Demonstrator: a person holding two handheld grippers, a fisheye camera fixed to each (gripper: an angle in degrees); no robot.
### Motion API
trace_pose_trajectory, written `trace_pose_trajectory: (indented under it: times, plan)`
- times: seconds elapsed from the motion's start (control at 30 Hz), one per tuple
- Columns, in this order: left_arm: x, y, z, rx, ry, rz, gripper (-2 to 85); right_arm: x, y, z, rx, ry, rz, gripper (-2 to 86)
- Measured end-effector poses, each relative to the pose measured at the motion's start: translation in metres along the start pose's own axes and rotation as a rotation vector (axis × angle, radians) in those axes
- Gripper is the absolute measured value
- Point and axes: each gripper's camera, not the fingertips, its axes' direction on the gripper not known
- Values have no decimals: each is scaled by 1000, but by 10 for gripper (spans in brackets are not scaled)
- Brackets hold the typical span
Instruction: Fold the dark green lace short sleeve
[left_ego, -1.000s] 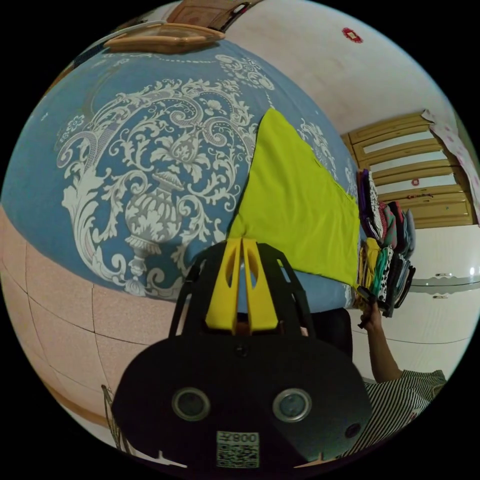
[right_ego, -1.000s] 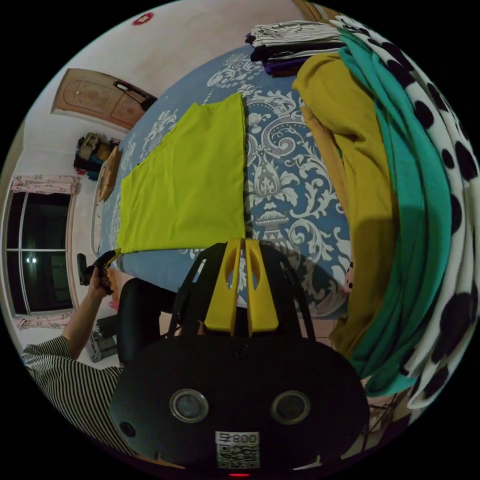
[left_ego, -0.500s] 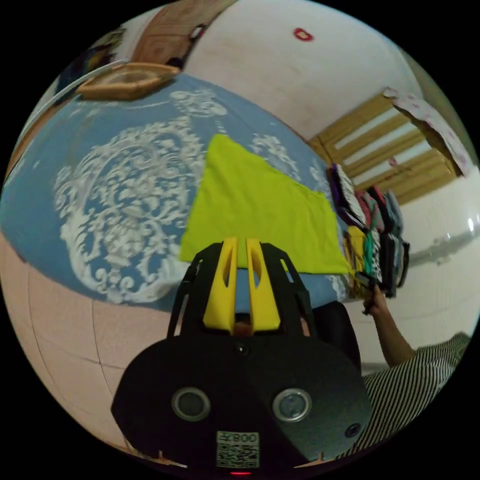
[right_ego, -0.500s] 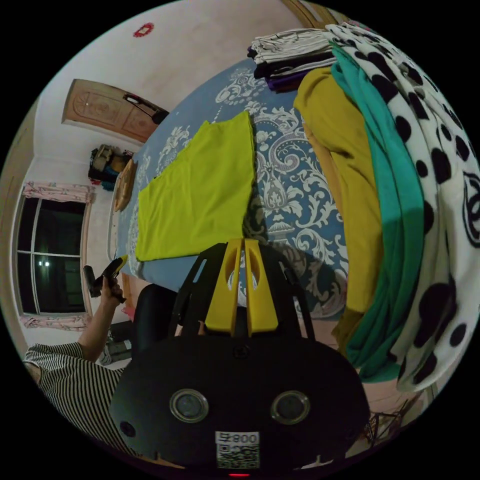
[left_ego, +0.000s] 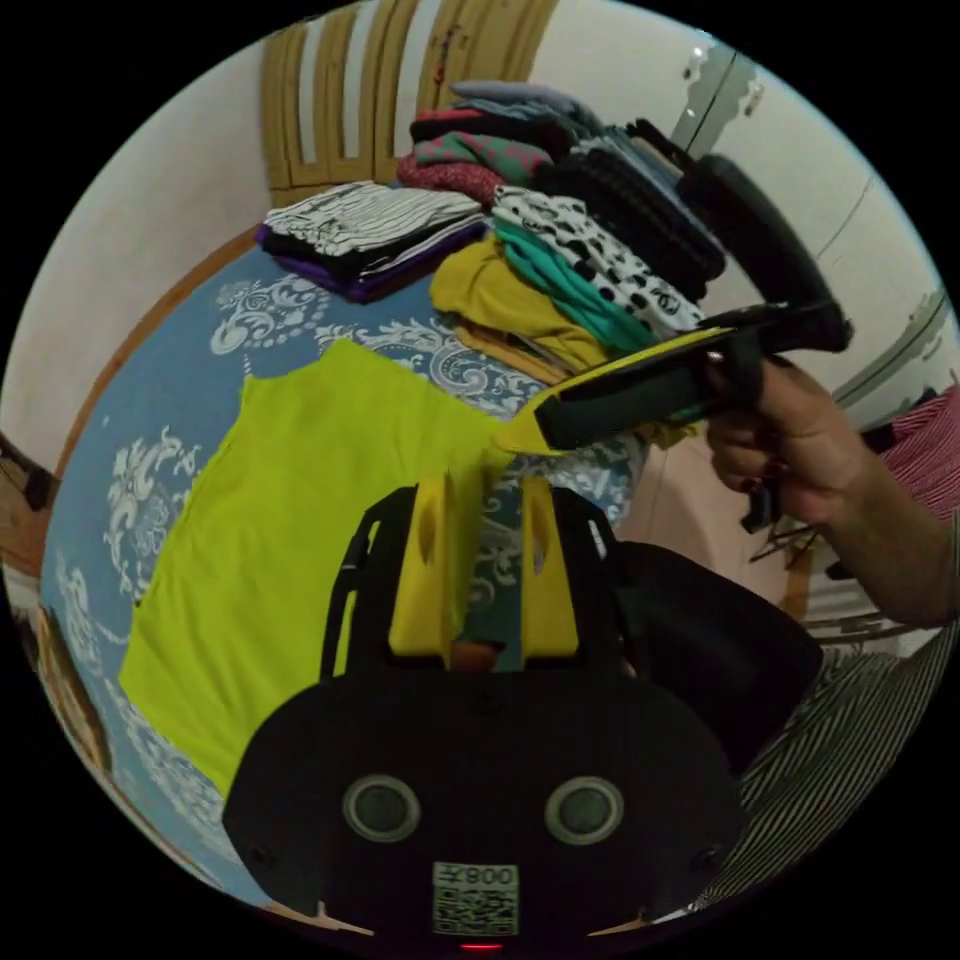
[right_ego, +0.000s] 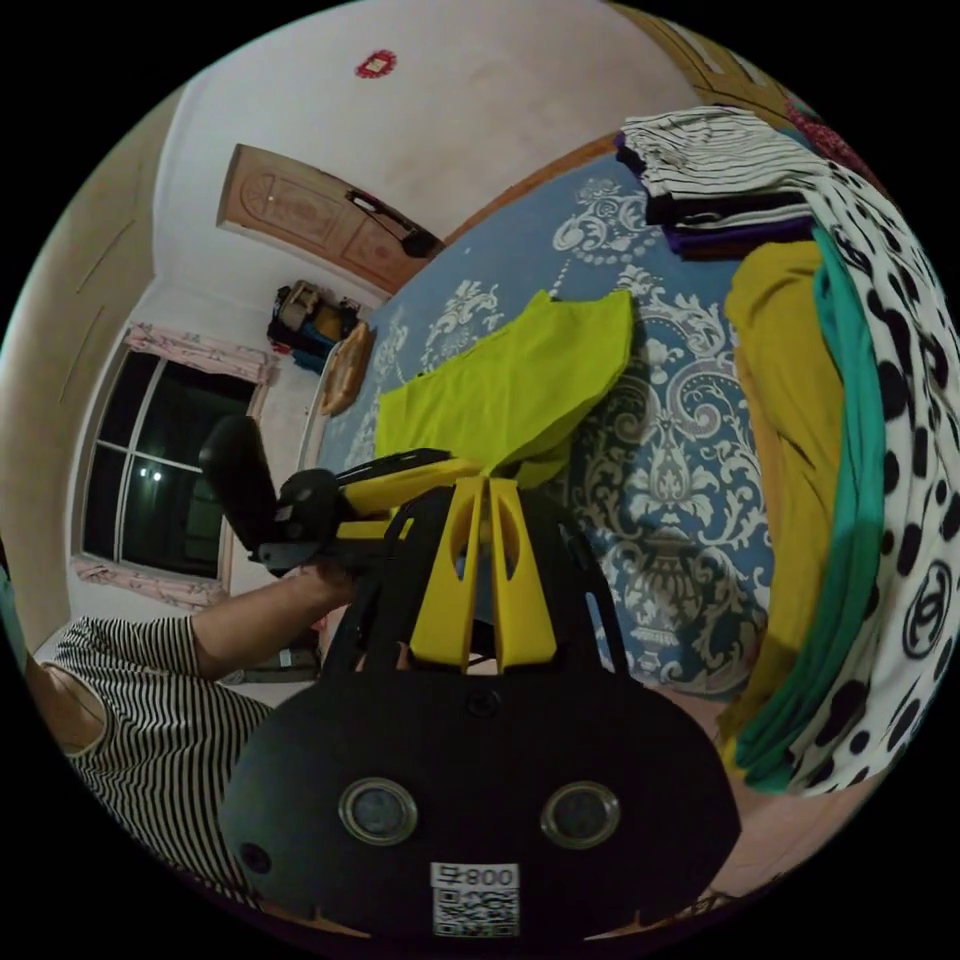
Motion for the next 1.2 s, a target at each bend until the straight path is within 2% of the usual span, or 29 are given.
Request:
trace_pose_trajectory:
  times: [0.1,0.2,0.37,0.73,1.2]
  plan:
    - [4,-17,24,-31,-89,-47,34,3,-15,3,-16,-15,-27,8]
    - [-11,-17,27,36,-26,-185,22,15,-29,5,-19,-19,-38,11]
    - [-40,-7,28,175,90,-402,18,63,-54,3,75,-86,89,36]
    - [-22,-22,67,192,130,-399,18,139,-153,70,16,-220,309,87]
    - [-12,-32,94,195,172,-381,18,162,-224,135,63,-244,419,115]
